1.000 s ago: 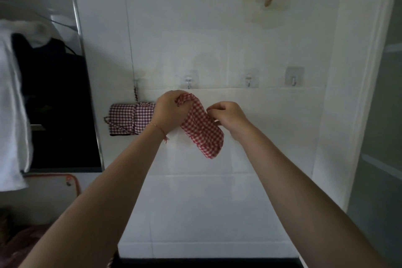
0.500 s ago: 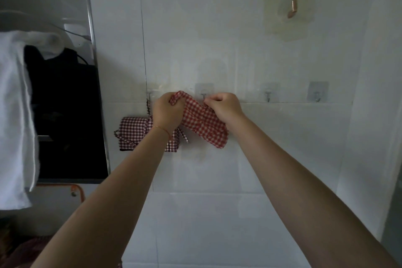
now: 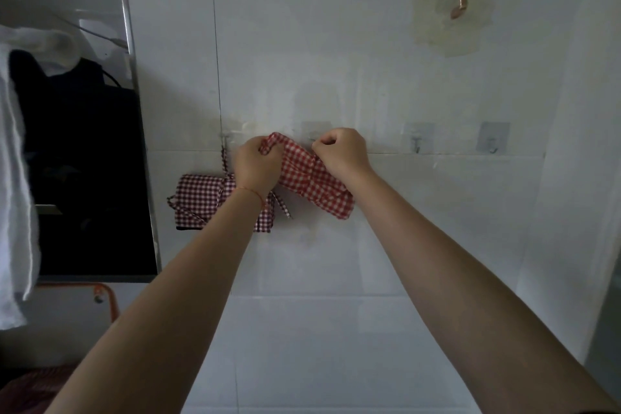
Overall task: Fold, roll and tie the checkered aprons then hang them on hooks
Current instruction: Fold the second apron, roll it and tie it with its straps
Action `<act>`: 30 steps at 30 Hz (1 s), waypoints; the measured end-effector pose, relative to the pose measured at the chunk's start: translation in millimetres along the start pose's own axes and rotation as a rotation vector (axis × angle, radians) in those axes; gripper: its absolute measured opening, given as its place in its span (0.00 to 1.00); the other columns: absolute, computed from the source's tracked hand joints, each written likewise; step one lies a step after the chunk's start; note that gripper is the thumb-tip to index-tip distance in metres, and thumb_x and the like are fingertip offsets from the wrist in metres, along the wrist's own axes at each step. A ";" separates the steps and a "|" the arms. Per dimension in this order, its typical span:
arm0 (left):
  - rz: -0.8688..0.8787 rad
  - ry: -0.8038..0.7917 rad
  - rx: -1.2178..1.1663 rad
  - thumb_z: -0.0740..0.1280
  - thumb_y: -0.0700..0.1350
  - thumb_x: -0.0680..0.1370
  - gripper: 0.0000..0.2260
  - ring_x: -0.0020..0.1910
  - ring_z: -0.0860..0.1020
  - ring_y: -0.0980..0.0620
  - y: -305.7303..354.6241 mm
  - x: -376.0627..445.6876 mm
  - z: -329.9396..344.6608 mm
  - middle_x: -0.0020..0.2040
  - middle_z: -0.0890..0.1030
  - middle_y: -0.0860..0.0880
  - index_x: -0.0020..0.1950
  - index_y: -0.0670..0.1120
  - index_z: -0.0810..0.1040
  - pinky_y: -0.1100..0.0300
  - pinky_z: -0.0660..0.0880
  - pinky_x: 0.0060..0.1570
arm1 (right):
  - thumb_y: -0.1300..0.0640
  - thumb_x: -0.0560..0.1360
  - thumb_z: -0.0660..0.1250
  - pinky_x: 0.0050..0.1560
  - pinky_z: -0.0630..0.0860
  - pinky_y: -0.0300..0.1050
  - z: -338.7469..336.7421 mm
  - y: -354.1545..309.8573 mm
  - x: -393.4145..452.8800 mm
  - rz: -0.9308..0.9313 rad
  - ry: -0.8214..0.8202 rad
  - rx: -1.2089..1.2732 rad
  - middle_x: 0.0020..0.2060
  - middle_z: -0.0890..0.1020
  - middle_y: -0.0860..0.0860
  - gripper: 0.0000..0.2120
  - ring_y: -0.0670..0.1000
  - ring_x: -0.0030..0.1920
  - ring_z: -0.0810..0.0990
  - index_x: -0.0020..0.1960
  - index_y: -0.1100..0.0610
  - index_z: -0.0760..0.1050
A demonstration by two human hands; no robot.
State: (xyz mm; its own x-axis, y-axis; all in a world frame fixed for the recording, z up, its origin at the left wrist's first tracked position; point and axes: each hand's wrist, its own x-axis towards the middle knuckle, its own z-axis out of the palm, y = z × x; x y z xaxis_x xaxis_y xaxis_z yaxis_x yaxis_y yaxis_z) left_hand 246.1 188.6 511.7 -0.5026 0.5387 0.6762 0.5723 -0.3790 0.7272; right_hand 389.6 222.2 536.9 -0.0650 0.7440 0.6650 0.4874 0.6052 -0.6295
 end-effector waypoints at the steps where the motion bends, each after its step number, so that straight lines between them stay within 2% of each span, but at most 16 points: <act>1: 0.002 -0.004 0.000 0.66 0.45 0.80 0.12 0.45 0.77 0.52 0.3 0.0 0.3 0.48 0.82 0.47 0.57 0.39 0.82 0.63 0.72 0.45 | 0.58 0.76 0.69 0.45 0.72 0.37 -0.2 0.7 0.0 0.012 -0.004 0.006 0.43 0.85 0.51 0.08 0.47 0.43 0.80 0.47 0.61 0.85; 5: 0.012 -0.021 -0.013 0.66 0.44 0.80 0.10 0.45 0.79 0.50 0.1 -0.3 0.0 0.44 0.82 0.48 0.54 0.39 0.83 0.64 0.73 0.41 | 0.57 0.76 0.70 0.47 0.74 0.37 0.5 3.9 0.4 0.039 0.002 0.095 0.43 0.84 0.49 0.07 0.47 0.46 0.81 0.48 0.59 0.84; 7: 0.008 -0.031 -0.015 0.65 0.44 0.80 0.10 0.43 0.78 0.52 0.8 -1.1 -0.5 0.43 0.80 0.49 0.53 0.39 0.82 0.64 0.73 0.38 | 0.60 0.76 0.69 0.39 0.70 0.29 1.4 2.8 -0.9 -0.018 0.009 0.068 0.39 0.79 0.45 0.03 0.44 0.41 0.77 0.49 0.57 0.81; 9: 0.012 -0.034 -0.014 0.65 0.43 0.80 0.10 0.42 0.78 0.52 -0.1 -0.2 -0.1 0.43 0.82 0.47 0.53 0.39 0.83 0.62 0.75 0.40 | 0.62 0.77 0.68 0.36 0.67 0.28 2.0 2.4 -4.4 -0.095 0.010 0.013 0.38 0.77 0.44 0.03 0.41 0.38 0.74 0.48 0.55 0.79; 12: 0.011 -0.043 -0.005 0.65 0.43 0.80 0.10 0.44 0.78 0.51 -2.1 0.1 0.8 0.45 0.83 0.46 0.53 0.39 0.83 0.60 0.75 0.44 | 0.62 0.78 0.67 0.43 0.70 0.36 3.3 5.7 -9.7 -0.183 0.001 -0.097 0.43 0.81 0.48 0.05 0.45 0.42 0.77 0.50 0.56 0.80; 15: 0.012 -0.058 0.000 0.65 0.43 0.80 0.10 0.46 0.79 0.48 -3.0 -1.4 1.9 0.44 0.81 0.47 0.53 0.40 0.82 0.59 0.74 0.45 | 0.61 0.78 0.67 0.49 0.73 0.38 4.3 8.9 -11.2 -0.201 -0.018 -0.131 0.50 0.83 0.52 0.06 0.49 0.48 0.79 0.53 0.58 0.81; 18: 0.042 -0.060 0.036 0.65 0.44 0.80 0.11 0.46 0.78 0.50 -3.5 -3.4 1.5 0.48 0.83 0.46 0.56 0.40 0.82 0.61 0.73 0.45 | 0.60 0.78 0.67 0.50 0.73 0.35 3.2 12.3 -13.2 -0.178 -0.035 -0.092 0.52 0.83 0.52 0.07 0.48 0.51 0.80 0.55 0.56 0.81; 21: 0.108 -0.088 0.119 0.65 0.47 0.80 0.13 0.50 0.78 0.49 -7.0 -3.1 -1.5 0.54 0.82 0.44 0.60 0.42 0.80 0.57 0.76 0.52 | 0.58 0.77 0.67 0.41 0.67 0.26 -0.7 19.1 -20.0 -0.128 -0.024 -0.023 0.52 0.82 0.49 0.07 0.45 0.49 0.78 0.55 0.54 0.79; 24: 0.238 -0.023 0.269 0.67 0.50 0.79 0.20 0.57 0.75 0.45 -13.1 -8.8 -4.8 0.60 0.75 0.41 0.69 0.46 0.73 0.53 0.73 0.56 | 0.55 0.77 0.68 0.38 0.65 0.27 -2.7 27.8 -27.0 -0.090 -0.008 -0.041 0.48 0.80 0.49 0.05 0.47 0.47 0.78 0.52 0.54 0.77; 26: 0.279 0.010 0.260 0.68 0.52 0.78 0.24 0.56 0.74 0.45 -14.0 -16.8 -4.9 0.62 0.73 0.40 0.72 0.47 0.68 0.54 0.73 0.54 | 0.49 0.76 0.69 0.42 0.69 0.33 -1.8 32.2 -31.4 -0.085 0.001 -0.034 0.48 0.79 0.48 0.09 0.49 0.49 0.78 0.52 0.53 0.75; 28: 0.294 0.039 0.221 0.65 0.54 0.78 0.25 0.57 0.74 0.45 -15.3 -25.9 -2.4 0.62 0.73 0.41 0.72 0.46 0.68 0.53 0.72 0.55 | 0.40 0.73 0.71 0.52 0.72 0.42 -0.5 35.6 -38.7 -0.104 0.004 -0.042 0.51 0.77 0.46 0.20 0.48 0.54 0.78 0.57 0.51 0.73; 30: 0.338 0.100 0.264 0.62 0.55 0.76 0.25 0.59 0.73 0.44 -18.0 -31.9 0.0 0.61 0.74 0.42 0.71 0.45 0.69 0.50 0.70 0.58 | 0.35 0.68 0.73 0.60 0.70 0.50 0.3 40.1 -45.9 -0.160 0.010 -0.123 0.54 0.75 0.45 0.31 0.49 0.59 0.75 0.64 0.50 0.70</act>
State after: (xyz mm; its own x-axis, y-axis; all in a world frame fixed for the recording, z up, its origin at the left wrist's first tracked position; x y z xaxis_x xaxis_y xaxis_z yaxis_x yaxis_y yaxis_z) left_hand 251.9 178.2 477.0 -0.3116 0.3370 0.8884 0.8548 -0.3090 0.4170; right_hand 411.9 212.5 481.0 -0.1418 0.6375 0.7573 0.5742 0.6761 -0.4617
